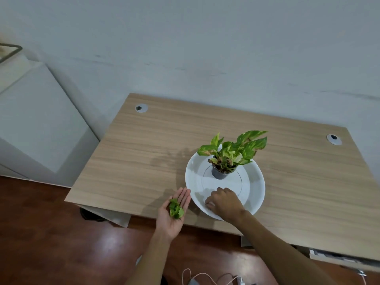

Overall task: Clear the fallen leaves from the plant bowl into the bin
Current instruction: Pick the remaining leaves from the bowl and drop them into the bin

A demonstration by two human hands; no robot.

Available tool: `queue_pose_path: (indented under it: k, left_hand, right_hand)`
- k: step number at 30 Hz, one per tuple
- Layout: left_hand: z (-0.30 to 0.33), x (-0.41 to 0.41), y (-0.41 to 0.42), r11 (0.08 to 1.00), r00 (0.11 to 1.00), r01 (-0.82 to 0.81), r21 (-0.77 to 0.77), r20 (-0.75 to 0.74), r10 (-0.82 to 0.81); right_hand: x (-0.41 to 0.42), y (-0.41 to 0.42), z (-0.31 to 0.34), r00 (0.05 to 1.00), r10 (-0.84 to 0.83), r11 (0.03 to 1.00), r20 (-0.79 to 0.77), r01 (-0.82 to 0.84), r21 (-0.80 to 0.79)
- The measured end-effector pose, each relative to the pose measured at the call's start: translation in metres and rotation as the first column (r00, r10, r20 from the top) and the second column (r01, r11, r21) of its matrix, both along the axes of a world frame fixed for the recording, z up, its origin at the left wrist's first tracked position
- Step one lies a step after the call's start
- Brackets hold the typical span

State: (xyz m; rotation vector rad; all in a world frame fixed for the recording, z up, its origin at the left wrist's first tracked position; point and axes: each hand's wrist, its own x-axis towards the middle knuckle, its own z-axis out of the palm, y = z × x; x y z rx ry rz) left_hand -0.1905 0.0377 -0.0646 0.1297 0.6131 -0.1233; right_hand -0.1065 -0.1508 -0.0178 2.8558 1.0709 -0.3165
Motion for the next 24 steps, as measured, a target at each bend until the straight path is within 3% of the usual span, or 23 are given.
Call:
queue_pose_path:
  k: [10, 13, 17, 24]
  left_hand:
    - [-0.001, 0.003, -0.007, 1.0, 1.0, 0.004, 0.021, -0.025, -0.004]
    - [0.0, 0.001, -0.005, 1.0, 0.999, -0.011, 0.021, -0.031, 0.012]
    - [0.001, 0.001, 0.003, 0.999, 0.998, -0.035, 0.034, -0.043, 0.037]
    - [0.014, 0.012, 0.009, 0.995, 0.999, 0.0, 0.098, -0.038, 0.003]
  right_hand:
    - [0.011, 0.002, -0.004, 0.992, 0.095, 0.995, -0.077, -0.094, 0.017]
    - [0.013, -0.001, 0.001, 0.973, -0.039, 0.989, -0.229, 0.071, 0.131]
    - [0.011, 0.003, 0.011, 0.905, -0.15, 0.888, -0.397, 0.3, 0.348]
    - [0.006, 0.045, 0.037, 0.959, -0.001, 0.892, -0.285, 0.13, 0.433]
